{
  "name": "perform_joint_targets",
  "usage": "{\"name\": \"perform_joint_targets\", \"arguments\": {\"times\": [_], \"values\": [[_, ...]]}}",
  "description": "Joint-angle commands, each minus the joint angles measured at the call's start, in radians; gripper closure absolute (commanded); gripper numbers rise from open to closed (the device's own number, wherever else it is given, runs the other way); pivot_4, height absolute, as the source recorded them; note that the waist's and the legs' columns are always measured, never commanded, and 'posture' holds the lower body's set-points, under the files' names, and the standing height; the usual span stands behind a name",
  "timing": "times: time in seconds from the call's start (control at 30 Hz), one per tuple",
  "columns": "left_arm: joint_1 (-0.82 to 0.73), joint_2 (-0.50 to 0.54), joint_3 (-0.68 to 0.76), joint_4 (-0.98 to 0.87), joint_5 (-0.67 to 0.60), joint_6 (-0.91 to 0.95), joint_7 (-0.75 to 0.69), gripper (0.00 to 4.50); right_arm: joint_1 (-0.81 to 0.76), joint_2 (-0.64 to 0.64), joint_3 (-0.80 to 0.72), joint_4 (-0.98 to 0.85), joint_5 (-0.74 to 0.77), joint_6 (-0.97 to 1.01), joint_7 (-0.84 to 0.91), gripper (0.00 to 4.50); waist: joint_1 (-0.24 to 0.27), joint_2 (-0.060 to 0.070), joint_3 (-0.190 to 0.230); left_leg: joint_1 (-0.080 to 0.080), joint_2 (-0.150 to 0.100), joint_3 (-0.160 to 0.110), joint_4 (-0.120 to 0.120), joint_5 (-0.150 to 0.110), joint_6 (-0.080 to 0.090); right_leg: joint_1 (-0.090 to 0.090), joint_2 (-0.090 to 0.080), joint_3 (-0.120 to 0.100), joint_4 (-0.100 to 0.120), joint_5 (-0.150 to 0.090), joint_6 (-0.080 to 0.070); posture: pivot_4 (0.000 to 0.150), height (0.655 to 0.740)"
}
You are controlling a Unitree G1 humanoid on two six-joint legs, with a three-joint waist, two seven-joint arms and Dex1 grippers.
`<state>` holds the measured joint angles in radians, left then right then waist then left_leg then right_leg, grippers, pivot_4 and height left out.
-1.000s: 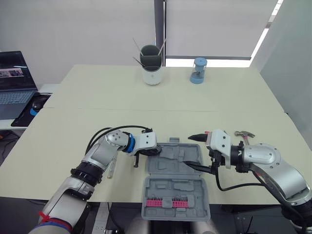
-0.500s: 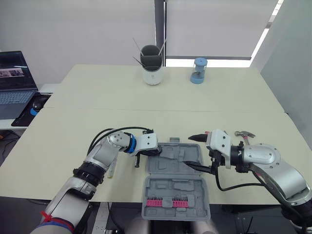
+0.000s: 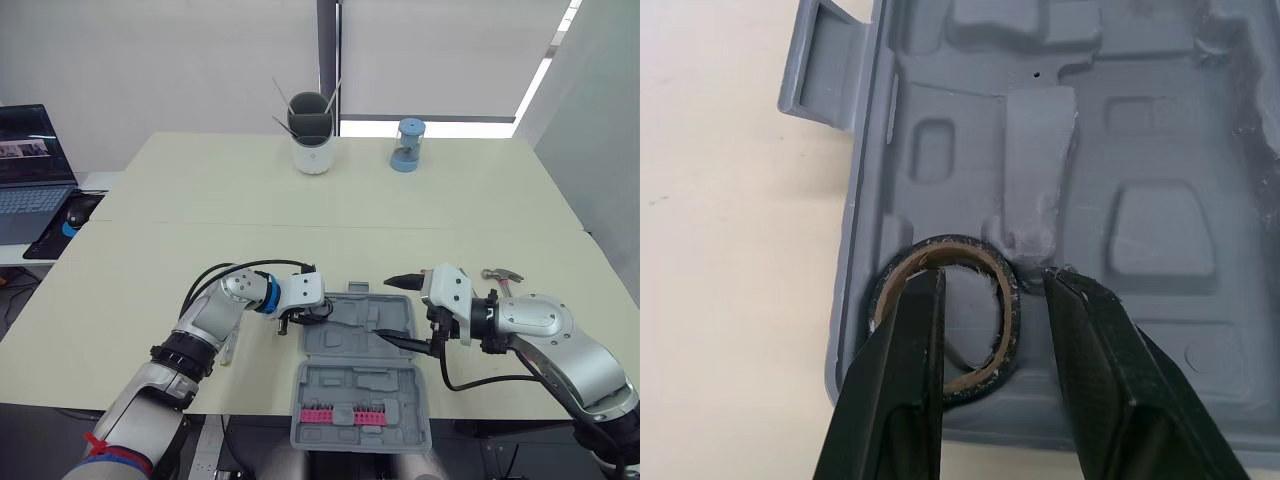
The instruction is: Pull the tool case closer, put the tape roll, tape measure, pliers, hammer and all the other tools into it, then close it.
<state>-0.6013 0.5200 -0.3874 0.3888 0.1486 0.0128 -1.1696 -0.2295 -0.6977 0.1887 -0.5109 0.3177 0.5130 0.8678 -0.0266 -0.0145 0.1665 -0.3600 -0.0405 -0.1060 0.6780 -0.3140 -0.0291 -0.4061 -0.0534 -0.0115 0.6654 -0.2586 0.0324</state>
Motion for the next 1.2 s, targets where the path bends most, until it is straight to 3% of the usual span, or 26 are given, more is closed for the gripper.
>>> {"name": "perform_joint_targets", "arguments": {"times": [0.03,0.4,0.73,1.2], "values": [[-0.025,-0.005,0.025,-0.039,-0.032,0.002,-0.005,2.9,-0.021,0.004,-0.02,-0.023,0.008,-0.009,-0.003,0.0,0.0,0.0,0.0,0.0,0.0,0.0,0.0,0.0,0.0,0.0,0.0,0.0,0.0,0.0,0.0,0.15,0.74],[0.057,-0.002,0.131,-0.149,-0.181,0.076,0.012,2.9,-0.022,0.01,-0.024,0.005,0.002,-0.032,-0.002,0.0,-0.002,0.0,0.0,0.0,0.0,0.0,0.0,0.0,0.0,0.0,0.0,0.0,0.0,0.0,0.0,0.15,0.74],[0.089,-0.07,0.103,-0.046,-0.137,0.024,0.117,2.9,-0.022,0.006,-0.02,0.023,-0.009,-0.058,0.015,0.0,0.002,0.0,0.0,0.0,0.0,-0.001,0.0,0.0,0.0,0.0,0.0,0.0,0.0,0.0,0.0,0.15,0.74],[0.092,-0.08,0.09,0.112,-0.11,-0.057,0.138,2.9,-0.011,0.003,-0.026,0.024,-0.016,-0.065,0.019,0.0,0.002,0.0,0.0,0.001,0.0,0.0,0.0,0.0,0.0,0.001,0.0,0.0,0.0,0.001,0.001,0.15,0.74]]}}
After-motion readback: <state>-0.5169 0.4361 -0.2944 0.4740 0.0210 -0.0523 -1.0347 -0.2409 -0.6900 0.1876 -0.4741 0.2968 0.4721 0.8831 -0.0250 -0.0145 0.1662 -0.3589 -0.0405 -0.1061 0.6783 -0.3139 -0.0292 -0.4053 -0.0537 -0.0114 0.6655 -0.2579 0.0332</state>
